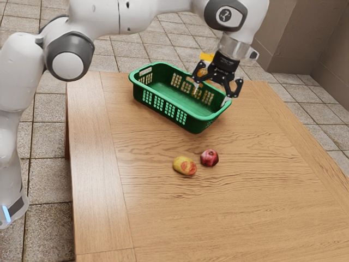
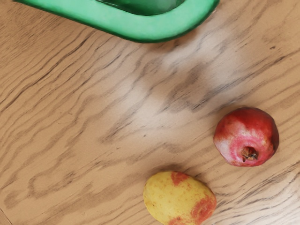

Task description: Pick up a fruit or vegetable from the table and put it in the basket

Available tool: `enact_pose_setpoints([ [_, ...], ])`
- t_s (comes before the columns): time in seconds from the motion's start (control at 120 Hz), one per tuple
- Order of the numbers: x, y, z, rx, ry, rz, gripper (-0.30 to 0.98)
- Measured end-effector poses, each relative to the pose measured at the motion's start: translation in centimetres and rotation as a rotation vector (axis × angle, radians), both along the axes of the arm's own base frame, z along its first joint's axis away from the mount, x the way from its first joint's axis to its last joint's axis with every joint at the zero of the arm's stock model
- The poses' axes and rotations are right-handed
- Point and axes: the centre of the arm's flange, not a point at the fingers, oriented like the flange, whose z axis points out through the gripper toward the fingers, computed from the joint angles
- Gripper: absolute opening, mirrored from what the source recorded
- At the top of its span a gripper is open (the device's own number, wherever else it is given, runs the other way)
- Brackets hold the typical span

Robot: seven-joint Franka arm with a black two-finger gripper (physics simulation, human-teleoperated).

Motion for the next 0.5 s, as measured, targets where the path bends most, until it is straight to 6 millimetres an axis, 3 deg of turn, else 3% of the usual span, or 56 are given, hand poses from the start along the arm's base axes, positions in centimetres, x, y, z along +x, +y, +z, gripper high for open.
enact_pose_setpoints([
  [0.075,0.9,0.0,0.7,0.006,-0.073,0.138,0.69],
  [0.142,0.4,0.0,2.7,0.005,-0.130,0.244,0.69],
  [0.208,-0.8,-0.5,5.2,-0.004,-0.170,0.329,0.69],
  [0.283,-3.5,-0.7,8.8,-0.027,-0.196,0.417,0.69],
  [0.458,-5.2,-1.6,9.2,-0.061,-0.121,0.524,0.69],
  [0.5,-5.7,-1.6,8.3,-0.057,-0.086,0.527,0.69],
])
